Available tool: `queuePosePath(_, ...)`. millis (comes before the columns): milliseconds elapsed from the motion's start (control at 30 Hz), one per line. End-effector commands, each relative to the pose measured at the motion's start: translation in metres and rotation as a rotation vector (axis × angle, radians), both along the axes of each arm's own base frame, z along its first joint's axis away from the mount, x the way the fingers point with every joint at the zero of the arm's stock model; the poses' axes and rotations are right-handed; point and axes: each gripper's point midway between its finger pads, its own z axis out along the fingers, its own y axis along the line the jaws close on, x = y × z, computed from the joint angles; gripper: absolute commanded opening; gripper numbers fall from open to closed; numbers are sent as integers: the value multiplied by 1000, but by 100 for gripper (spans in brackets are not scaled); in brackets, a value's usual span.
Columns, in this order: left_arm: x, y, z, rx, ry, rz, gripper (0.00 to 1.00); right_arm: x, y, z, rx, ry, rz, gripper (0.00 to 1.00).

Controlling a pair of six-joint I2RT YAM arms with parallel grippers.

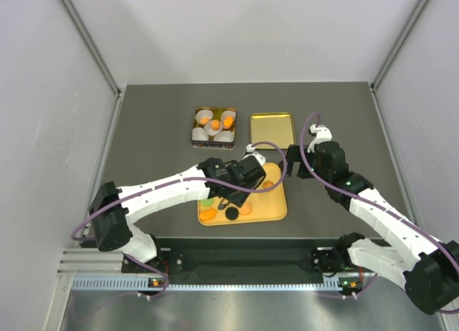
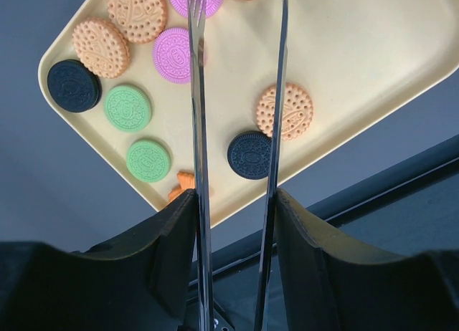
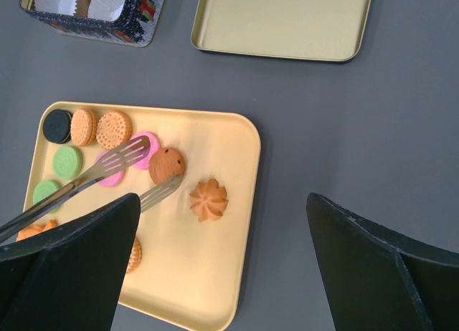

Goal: Pack the cookies

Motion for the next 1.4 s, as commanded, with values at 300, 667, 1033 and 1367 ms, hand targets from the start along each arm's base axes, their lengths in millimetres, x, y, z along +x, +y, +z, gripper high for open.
queuePosePath(300, 5, -14, 11, -24, -34, -24, 50, 5, -3, 8, -1, -39, -8, 100)
queuePosePath(667, 4, -16, 15, -25, -42, -35, 49, 5, -4, 8, -1, -39, -12, 100)
queuePosePath(1033, 4, -13, 12, 3, -37, -37, 46, 5, -4, 8, -2, -40, -11, 100)
queuePosePath(1367, 2, -13, 21, 19, -43, -50, 38, 5, -3, 8, 1, -40, -11, 100)
